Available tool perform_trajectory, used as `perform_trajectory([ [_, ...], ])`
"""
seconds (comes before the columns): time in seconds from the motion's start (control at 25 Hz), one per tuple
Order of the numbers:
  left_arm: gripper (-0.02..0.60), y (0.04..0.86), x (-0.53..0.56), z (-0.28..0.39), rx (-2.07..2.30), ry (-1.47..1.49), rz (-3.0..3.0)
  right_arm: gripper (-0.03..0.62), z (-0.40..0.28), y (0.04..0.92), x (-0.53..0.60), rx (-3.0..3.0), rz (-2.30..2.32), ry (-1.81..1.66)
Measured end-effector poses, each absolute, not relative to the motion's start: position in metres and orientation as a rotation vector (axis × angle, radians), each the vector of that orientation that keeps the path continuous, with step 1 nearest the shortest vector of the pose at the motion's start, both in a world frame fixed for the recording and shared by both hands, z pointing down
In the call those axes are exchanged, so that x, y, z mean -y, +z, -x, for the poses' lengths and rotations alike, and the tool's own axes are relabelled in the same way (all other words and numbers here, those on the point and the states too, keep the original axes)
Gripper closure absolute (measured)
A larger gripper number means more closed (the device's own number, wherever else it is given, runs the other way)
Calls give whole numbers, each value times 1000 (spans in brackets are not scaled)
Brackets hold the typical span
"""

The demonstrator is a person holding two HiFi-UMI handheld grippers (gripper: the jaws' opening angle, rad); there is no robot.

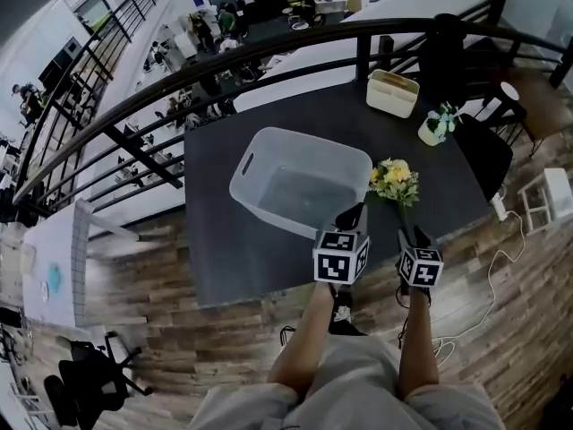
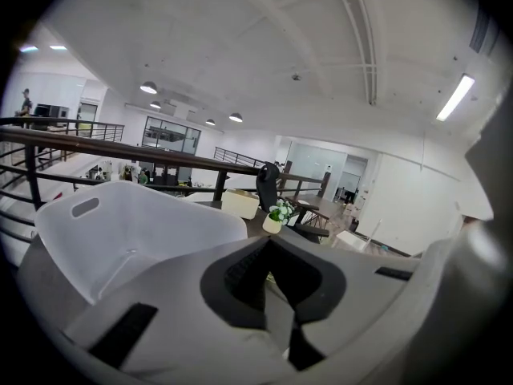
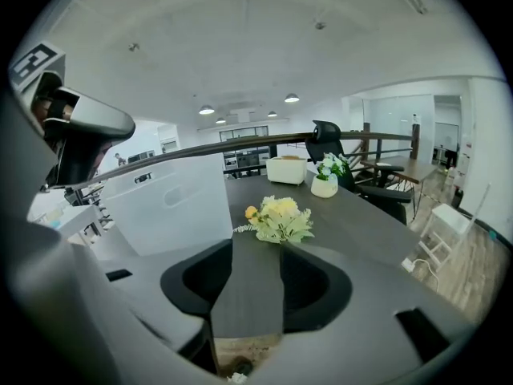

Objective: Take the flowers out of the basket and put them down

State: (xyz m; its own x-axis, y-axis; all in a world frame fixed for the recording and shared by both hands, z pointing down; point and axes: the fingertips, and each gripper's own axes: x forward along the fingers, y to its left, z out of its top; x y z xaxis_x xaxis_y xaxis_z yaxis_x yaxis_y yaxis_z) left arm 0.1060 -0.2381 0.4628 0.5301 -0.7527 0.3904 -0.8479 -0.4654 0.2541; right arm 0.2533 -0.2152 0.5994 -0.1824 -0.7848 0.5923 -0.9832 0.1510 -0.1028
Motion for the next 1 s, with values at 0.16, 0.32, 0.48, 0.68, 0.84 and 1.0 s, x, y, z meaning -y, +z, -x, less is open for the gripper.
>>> perform_trajectory([
  [0.16, 554, 467, 217, -91, 1298, 300, -2349, 427, -247, 596, 192, 1991, -1742, 692],
  [0.32, 554, 474, 195, -75, 1279, 321, -2350, 444, -234, 589, 168, 1995, -1824, 738],
  [0.48, 554, 484, 173, -59, 1264, 344, -2340, 470, -219, 580, 146, 2013, -1911, 763],
  [0.68, 554, 492, 160, -60, 1251, 354, -2342, 531, -220, 573, 128, 2023, -1978, 798],
  [0.84, 554, 500, 147, -53, 1257, 371, -2333, 544, -214, 567, 110, 2027, -1974, 779],
  [1.0, 554, 504, 136, -48, 1268, 396, -2332, 586, -209, 560, 96, 2041, -1962, 763],
])
